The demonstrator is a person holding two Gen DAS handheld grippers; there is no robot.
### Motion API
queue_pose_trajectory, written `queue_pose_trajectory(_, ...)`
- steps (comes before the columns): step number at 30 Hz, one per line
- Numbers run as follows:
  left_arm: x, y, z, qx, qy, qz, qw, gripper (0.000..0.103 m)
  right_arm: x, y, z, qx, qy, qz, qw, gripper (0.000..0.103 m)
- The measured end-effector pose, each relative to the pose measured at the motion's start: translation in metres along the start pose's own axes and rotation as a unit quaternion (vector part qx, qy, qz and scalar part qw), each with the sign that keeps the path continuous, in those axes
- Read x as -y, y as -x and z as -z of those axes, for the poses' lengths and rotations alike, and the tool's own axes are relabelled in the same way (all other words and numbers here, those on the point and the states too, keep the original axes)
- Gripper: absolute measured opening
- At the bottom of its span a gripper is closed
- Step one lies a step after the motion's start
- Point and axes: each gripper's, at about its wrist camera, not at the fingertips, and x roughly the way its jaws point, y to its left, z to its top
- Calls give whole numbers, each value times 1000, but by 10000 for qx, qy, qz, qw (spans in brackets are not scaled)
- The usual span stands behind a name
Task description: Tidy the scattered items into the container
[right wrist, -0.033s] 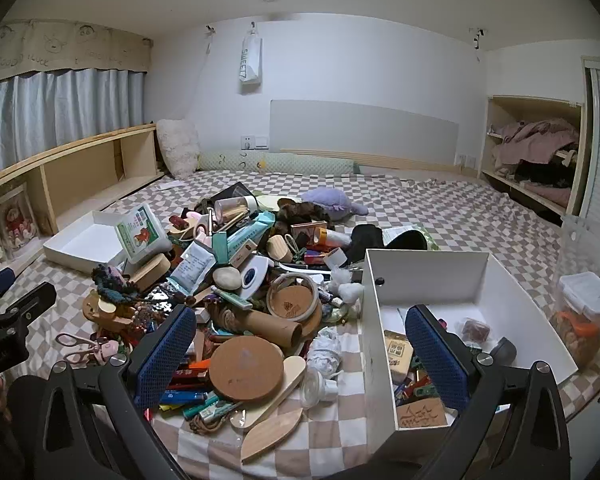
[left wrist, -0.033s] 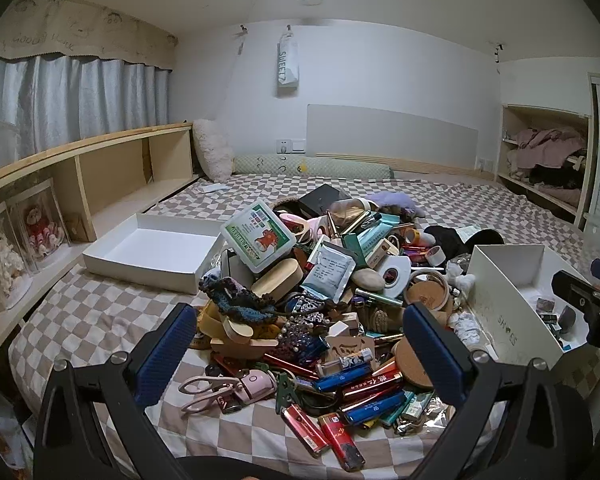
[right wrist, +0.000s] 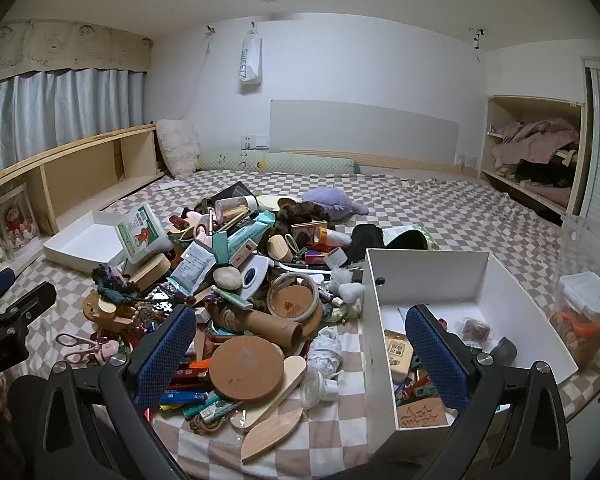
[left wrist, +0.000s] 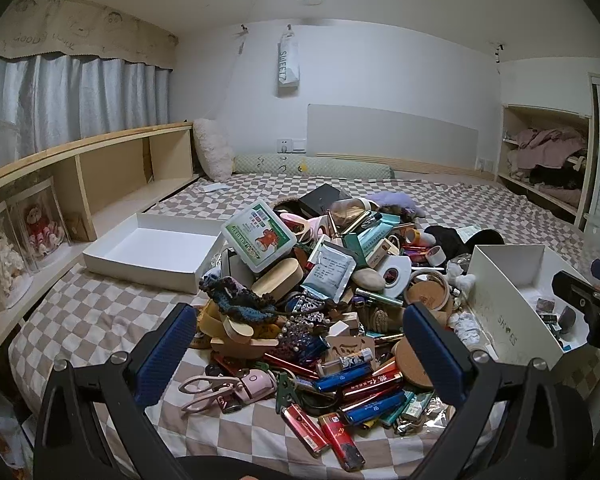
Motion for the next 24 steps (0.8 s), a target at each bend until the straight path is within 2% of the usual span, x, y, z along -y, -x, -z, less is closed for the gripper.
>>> queue_pose_trajectory(24, -2, -5, 4, -60, 10, -10, 10000, 103, 3, -8, 2, -69, -23, 19, 10000, 103)
